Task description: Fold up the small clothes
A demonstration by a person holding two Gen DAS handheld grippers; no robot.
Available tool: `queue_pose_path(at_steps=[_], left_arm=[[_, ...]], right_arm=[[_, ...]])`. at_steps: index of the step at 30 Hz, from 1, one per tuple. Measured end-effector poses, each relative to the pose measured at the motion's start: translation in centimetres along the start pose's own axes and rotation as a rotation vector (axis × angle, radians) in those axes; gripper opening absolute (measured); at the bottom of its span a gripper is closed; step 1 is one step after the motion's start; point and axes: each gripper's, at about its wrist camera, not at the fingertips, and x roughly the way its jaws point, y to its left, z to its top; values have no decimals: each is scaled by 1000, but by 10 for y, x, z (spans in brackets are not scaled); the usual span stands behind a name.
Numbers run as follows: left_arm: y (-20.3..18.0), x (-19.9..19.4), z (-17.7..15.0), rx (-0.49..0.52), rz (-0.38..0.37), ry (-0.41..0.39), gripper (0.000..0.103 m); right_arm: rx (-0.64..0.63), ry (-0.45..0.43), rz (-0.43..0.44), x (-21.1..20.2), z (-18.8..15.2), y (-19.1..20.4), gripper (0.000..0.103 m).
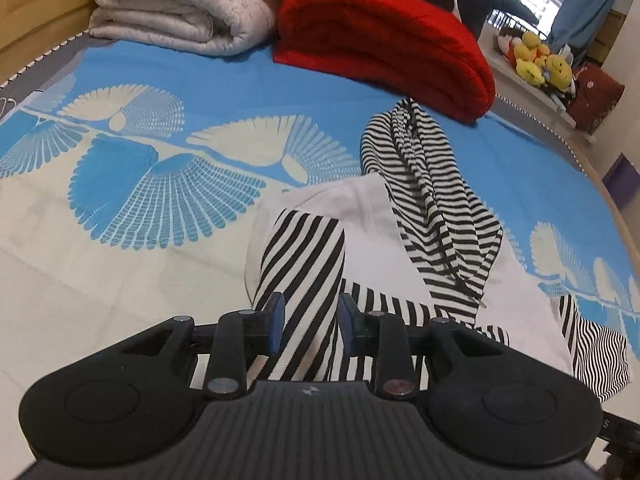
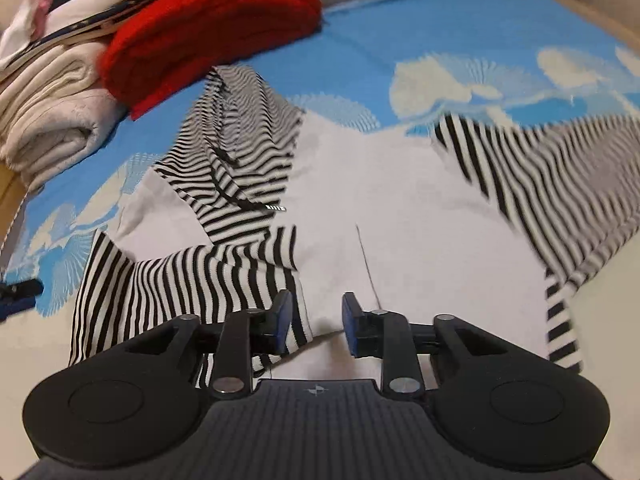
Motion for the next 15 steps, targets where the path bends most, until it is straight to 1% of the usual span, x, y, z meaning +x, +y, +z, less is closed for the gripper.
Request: queue_pose_path(at_steps=[3, 7, 9, 11, 12, 13, 14, 15], left_arm=[[-1, 10, -1, 10, 4, 16, 32], [0, 11, 2, 12, 1, 9, 32], [3, 10, 4, 12, 6, 3, 32], [7, 10, 6, 6, 12, 4, 32], [8, 10, 7, 4, 14, 5, 32], [11, 10, 8, 1, 18, 7, 32], [13, 10, 9, 0, 20, 8, 32], [15, 11, 10, -1, 23, 7, 32]], right_arm=[[72, 47, -1, 15, 1, -8, 30], [138, 107, -28, 34, 2, -15, 30], [147, 126, -35, 41, 2, -14, 30], [128, 121, -42, 49, 5, -10, 30], [109, 113, -52, 53, 7, -6, 24], [88, 109, -58, 57, 8, -3, 5], [74, 107, -54, 61, 9, -1, 0], [64, 104, -46, 63, 10, 1, 0]])
